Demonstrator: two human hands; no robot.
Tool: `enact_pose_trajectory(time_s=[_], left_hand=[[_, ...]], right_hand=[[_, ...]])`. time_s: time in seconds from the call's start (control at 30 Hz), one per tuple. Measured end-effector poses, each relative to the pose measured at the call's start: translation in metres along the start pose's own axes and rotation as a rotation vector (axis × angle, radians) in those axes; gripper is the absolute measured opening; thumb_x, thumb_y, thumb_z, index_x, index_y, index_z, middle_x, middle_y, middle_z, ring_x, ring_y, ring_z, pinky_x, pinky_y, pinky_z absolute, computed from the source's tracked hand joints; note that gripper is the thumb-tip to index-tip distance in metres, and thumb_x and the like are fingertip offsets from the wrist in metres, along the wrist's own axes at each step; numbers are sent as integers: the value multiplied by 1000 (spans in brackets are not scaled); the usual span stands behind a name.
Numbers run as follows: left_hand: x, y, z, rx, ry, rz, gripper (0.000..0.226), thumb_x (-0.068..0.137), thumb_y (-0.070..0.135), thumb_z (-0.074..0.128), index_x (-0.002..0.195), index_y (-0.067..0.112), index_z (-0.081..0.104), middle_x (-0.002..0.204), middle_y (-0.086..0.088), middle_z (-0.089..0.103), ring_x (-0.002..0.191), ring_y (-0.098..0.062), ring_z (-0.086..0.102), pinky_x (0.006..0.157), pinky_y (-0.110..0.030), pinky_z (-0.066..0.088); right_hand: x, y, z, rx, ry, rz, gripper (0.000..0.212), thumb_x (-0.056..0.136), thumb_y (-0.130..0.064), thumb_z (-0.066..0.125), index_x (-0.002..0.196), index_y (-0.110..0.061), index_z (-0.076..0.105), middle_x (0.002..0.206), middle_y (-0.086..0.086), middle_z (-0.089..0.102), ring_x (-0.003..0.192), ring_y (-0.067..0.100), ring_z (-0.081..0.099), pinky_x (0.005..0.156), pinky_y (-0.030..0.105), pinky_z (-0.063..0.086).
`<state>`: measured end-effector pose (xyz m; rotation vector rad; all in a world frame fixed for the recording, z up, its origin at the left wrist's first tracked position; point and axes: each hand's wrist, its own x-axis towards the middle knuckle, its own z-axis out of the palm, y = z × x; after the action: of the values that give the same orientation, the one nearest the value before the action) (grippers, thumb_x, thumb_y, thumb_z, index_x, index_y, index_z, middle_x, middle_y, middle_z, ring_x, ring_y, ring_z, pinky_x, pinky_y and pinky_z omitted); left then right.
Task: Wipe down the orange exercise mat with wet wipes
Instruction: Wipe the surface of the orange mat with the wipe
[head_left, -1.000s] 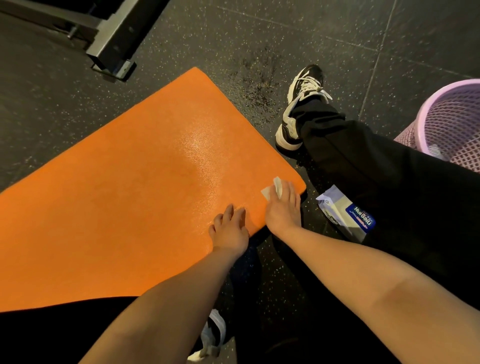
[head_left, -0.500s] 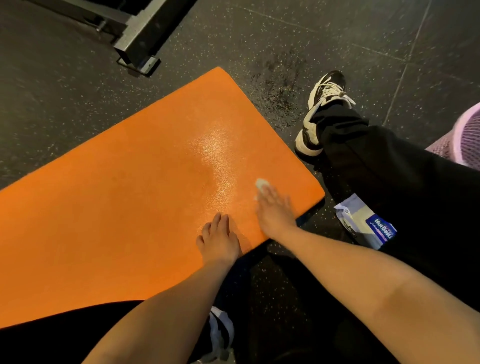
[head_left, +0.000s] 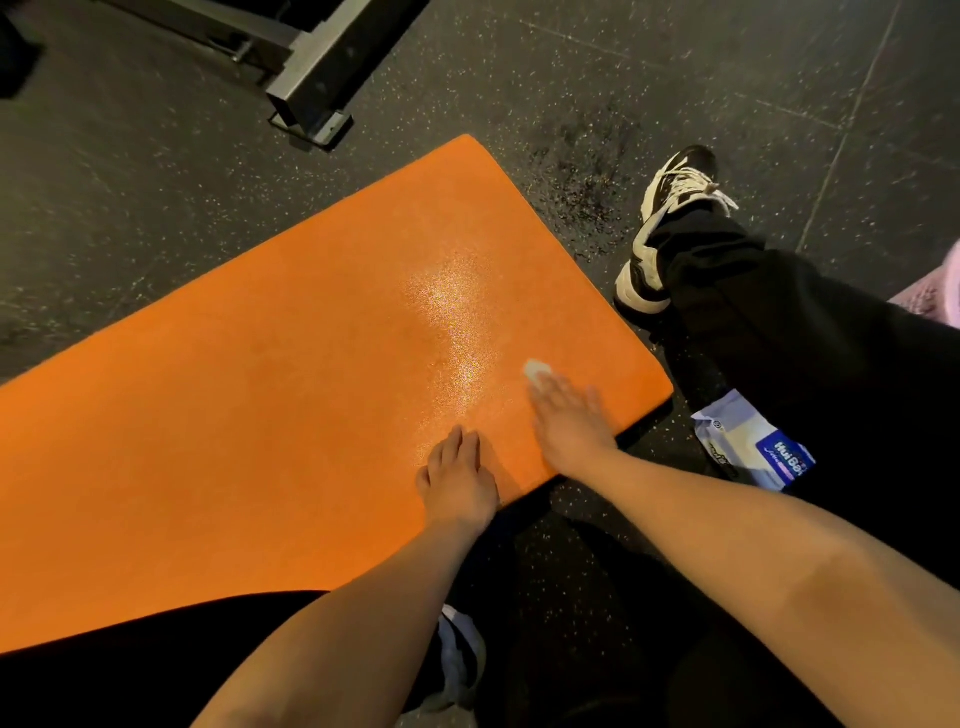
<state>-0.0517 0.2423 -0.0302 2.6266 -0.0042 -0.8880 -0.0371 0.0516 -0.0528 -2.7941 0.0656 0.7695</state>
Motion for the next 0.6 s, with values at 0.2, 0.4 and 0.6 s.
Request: enact_pose_trajectory(time_s=[0.2,0.4,0.6], left_hand=[[0,5,1,138,-46,88,56,103,35,32,157,37,19,168,9,5,149,-30,6,117,-52,11],[2,12,3,121,-43,19,58,100,37,33,157,38,21,167,10,8,148,-30,9,118,-53,12],[8,27,1,254,-46,197,58,100,30,39,155,33,21,167,9,5,147,-29,10,118,-54,14]], right_hand=[[-17,-8,3,153,32,146,64,108,-26,26,161,-27,-9,168,-4,-14,154,17,-16,125,51,-4],[-24,-23,16,37,-29,-208,55,110,-30,21,162,-31,2,169,-12,-6,154,10,-13,125,47,-10],[-5,38,0,119,104,205,63,106,-19,30,162,-27,4,170,-5,-6,155,16,-13,126,49,-4]])
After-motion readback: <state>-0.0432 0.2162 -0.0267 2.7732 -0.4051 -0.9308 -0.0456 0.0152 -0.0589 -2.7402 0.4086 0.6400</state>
